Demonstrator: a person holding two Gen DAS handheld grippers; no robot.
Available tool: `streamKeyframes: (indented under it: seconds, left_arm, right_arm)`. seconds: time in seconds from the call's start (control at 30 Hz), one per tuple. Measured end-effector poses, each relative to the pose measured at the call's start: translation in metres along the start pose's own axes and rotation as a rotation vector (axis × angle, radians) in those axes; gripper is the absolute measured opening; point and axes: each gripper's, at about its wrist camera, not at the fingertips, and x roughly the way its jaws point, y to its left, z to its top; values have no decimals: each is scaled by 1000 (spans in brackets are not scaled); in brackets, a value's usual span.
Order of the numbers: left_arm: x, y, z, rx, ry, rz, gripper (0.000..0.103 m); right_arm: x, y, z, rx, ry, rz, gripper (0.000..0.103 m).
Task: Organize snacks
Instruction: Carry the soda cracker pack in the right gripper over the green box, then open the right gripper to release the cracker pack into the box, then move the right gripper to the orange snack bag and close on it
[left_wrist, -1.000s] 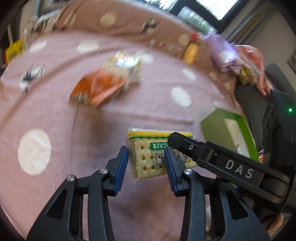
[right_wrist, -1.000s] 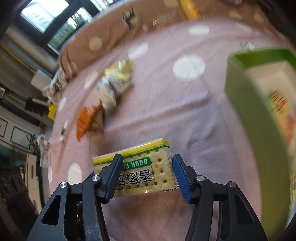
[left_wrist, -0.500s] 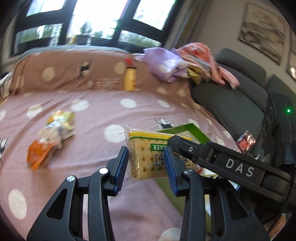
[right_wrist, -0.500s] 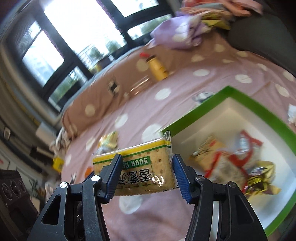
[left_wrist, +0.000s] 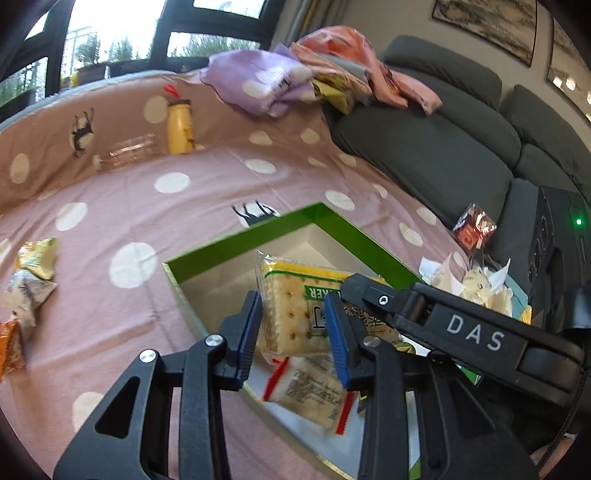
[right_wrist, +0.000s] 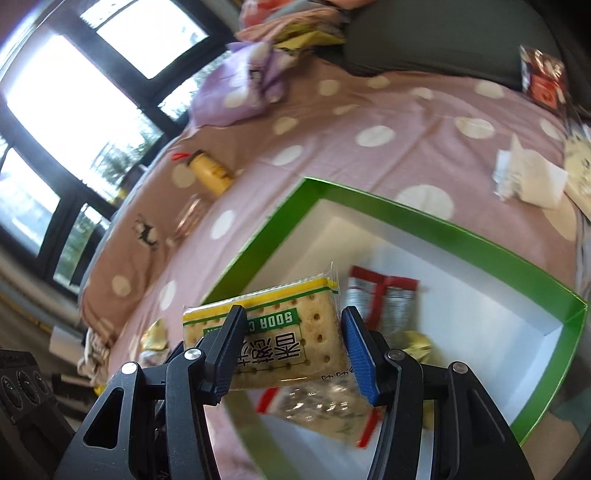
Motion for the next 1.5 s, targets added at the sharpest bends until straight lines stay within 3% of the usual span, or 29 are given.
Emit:
streamKeyframes:
  seconds: [0.2,0.3,0.43,0.6,0.67,0.8,0.83,0.93,1.0,1.2,1.4,1.5]
  left_arm:
    - [22,-6,-3,19,63,7,32]
    - [30,-8,-4,21,78,14,26]
    - [30,-12,-6,17,75,-39,26]
    - [9,-6,-7,22,28,4,30]
    - [-5,6,-7,-18,11,16,40]
    - [-37,34,-10,-101,-24,58,59]
    - [-45,42,-12,-119,-28,76,67]
    - [-74,69,-22,-179,-50,153,75]
    - [-89,84,-31,-219,-63,206,81]
    - [-129,140,-71,-387,-87,354,84]
    - [-134,184,-98,-505,-34,500,84]
    - [-139,197,-103,-542,-27,530,84]
  right_arm:
    - [12,-15,1,33,33,-78,51]
    - [14,-19,2,41,38,-133,42]
    - [10,-21,2,57,26,-105,40]
    - [2,-16,3,46,-9,-102,40]
    - [1,-11,3,35,-7,-103,40]
    - [-1,3,0,-4,-15,-72,53]
    - [-2,6,0,-13,-15,-64,61]
    - [-5,21,-4,-52,-33,-34,83]
    - [-6,34,-9,-93,-39,-18,88]
    - [-4,79,-29,-230,-37,31,92]
    - [14,123,-58,-373,22,76,93]
    - [25,140,-74,-431,67,99,93]
